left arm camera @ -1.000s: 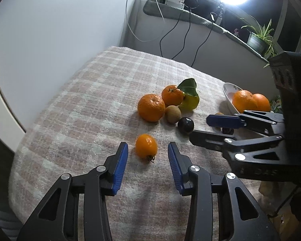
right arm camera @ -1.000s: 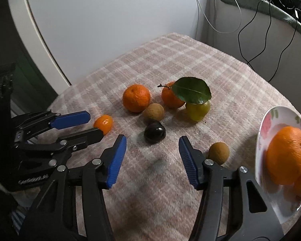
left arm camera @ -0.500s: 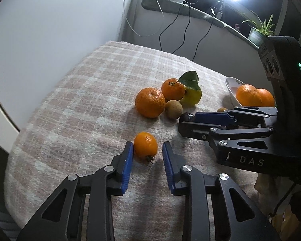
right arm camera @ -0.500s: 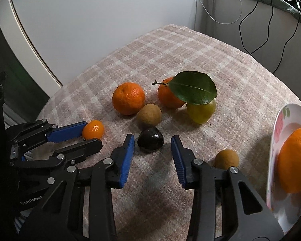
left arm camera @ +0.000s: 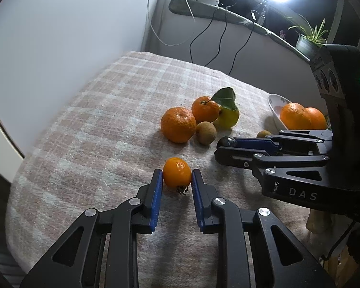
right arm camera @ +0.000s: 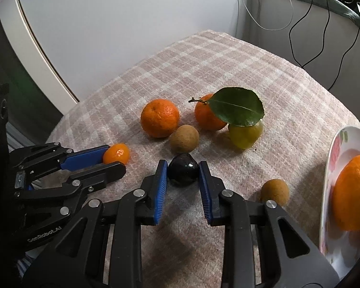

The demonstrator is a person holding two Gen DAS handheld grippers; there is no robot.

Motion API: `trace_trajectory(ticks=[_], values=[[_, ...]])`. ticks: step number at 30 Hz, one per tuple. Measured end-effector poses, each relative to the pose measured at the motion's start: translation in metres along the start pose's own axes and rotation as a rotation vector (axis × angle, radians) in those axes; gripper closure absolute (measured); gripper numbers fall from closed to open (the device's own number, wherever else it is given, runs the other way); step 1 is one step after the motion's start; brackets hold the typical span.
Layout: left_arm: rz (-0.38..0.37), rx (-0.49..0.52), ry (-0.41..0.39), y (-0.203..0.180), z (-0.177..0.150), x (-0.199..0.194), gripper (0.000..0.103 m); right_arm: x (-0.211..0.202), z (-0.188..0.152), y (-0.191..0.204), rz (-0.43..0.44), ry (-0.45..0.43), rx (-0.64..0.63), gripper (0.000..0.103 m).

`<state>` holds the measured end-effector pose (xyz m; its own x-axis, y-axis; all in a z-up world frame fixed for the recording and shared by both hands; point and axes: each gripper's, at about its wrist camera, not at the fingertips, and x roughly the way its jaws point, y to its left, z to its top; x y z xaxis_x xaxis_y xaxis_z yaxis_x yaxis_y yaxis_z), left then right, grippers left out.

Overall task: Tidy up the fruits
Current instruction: 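Carry the mandarin with the left gripper and the plum with the right gripper to the plate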

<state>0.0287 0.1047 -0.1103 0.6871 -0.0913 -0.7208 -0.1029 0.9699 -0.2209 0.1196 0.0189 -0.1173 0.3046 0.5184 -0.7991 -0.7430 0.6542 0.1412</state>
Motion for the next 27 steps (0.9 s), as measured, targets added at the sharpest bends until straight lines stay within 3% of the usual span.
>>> trace_trajectory(ticks=[13,27], values=[[-0.060,0.042,-0.037,-0.030,0.011,-0.011,0.081,-0.051,-0.025,-0.015,0.019,-0.079,0.051,0.076],[-0.132,0.111,-0.049,-0.079,0.024,-0.006,0.081,-0.106,-0.057,-0.058,-0.044,-0.144,0.120,0.076]])
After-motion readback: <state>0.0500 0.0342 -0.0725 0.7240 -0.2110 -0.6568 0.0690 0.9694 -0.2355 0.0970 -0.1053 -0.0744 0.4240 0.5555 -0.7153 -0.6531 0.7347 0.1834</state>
